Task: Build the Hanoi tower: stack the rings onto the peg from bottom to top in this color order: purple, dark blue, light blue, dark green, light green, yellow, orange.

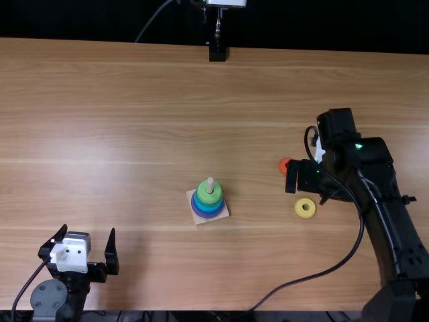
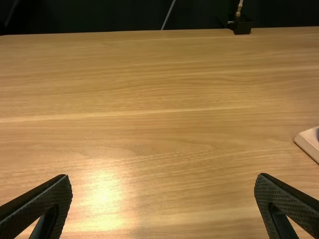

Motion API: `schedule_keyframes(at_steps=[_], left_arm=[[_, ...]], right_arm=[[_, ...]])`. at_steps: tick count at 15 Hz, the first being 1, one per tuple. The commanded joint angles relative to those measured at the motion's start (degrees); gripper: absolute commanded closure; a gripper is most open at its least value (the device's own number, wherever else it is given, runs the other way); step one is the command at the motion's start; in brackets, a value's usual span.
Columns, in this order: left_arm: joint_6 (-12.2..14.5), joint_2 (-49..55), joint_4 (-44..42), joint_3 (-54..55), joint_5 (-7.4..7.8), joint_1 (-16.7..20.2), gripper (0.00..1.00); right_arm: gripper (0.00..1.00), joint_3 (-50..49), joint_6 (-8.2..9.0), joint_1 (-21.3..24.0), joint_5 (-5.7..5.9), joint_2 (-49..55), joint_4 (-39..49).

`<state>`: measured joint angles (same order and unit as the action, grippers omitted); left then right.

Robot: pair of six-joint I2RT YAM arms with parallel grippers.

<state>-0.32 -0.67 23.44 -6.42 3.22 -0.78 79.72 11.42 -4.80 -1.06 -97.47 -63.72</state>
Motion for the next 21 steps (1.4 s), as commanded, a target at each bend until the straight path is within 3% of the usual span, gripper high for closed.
schedule_keyframes(at_steps=[1, 4, 7, 11, 21], left_arm=[[-0.32, 0.67, 4.4, 6.42, 0.36, -0.45, 0.0], [-0.32, 0.67, 4.4, 6.42, 0.26, -0.45, 0.0], [-0.32, 0.67, 4.4, 6.42, 0.26, -0.45, 0.0], [-0.32, 0.67, 4.4, 6.42, 0.26, -0.45, 0.0], [-0.32, 0.67, 4.4, 6.42, 0.26, -0.45, 0.0]], right_arm=[[0.0, -4.23, -0.03, 1.99, 0.11, 2.9, 2.17], [0.0, -13.72, -0.98, 2.16, 0.22, 7.03, 13.35], [0.0, -19.78, -7.31, 1.99, 0.22, 8.09, 19.05], [0.0, -23.91, -14.16, 2.07, 0.11, 7.56, 20.53], [0.0, -21.54, -14.48, 1.9, 0.11, -2.2, 22.95]])
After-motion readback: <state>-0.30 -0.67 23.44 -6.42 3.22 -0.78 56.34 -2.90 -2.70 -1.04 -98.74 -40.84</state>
